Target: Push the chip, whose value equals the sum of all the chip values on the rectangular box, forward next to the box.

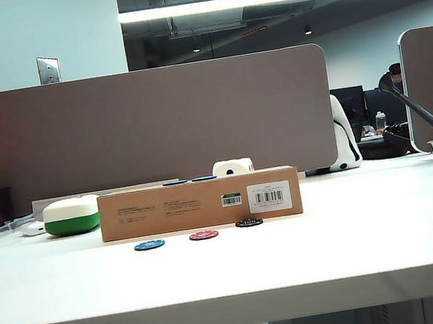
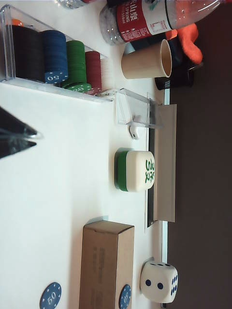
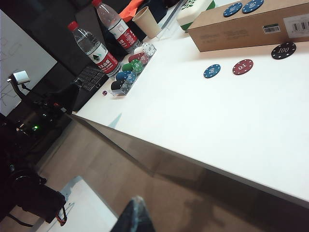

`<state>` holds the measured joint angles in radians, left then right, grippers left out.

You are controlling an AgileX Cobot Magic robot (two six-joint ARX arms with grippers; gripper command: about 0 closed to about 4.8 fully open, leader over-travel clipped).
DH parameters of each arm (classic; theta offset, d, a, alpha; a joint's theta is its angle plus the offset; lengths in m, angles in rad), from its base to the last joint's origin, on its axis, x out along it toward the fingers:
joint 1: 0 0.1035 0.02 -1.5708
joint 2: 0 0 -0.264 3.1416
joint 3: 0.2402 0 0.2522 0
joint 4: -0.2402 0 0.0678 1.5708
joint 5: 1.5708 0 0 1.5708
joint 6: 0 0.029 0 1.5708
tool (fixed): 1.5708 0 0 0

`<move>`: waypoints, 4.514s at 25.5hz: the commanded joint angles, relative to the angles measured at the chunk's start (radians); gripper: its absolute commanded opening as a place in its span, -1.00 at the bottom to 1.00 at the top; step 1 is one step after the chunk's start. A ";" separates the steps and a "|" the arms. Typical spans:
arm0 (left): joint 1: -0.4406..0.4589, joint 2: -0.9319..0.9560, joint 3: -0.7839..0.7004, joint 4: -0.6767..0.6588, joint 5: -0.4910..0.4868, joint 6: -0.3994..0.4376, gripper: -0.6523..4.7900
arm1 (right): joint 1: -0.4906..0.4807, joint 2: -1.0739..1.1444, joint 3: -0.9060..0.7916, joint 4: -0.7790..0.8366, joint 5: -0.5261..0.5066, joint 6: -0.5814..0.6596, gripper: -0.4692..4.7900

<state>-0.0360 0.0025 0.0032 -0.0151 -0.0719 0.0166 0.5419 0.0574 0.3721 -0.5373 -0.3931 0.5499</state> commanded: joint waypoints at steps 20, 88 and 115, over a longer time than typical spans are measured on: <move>-0.001 0.000 0.004 0.016 0.008 -0.013 -0.78 | 0.000 0.000 0.004 0.015 0.002 -0.001 -0.84; -0.001 0.000 0.004 0.008 0.005 -0.013 -0.78 | -0.524 -0.059 -0.370 0.617 0.396 -0.476 -0.84; -0.001 0.000 0.004 0.008 0.005 -0.013 -0.78 | -0.500 -0.059 -0.371 0.564 0.365 -0.476 -0.84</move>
<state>-0.0360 0.0025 0.0032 -0.0181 -0.0662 0.0063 0.0422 0.0010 0.0059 0.0101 -0.0261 0.0769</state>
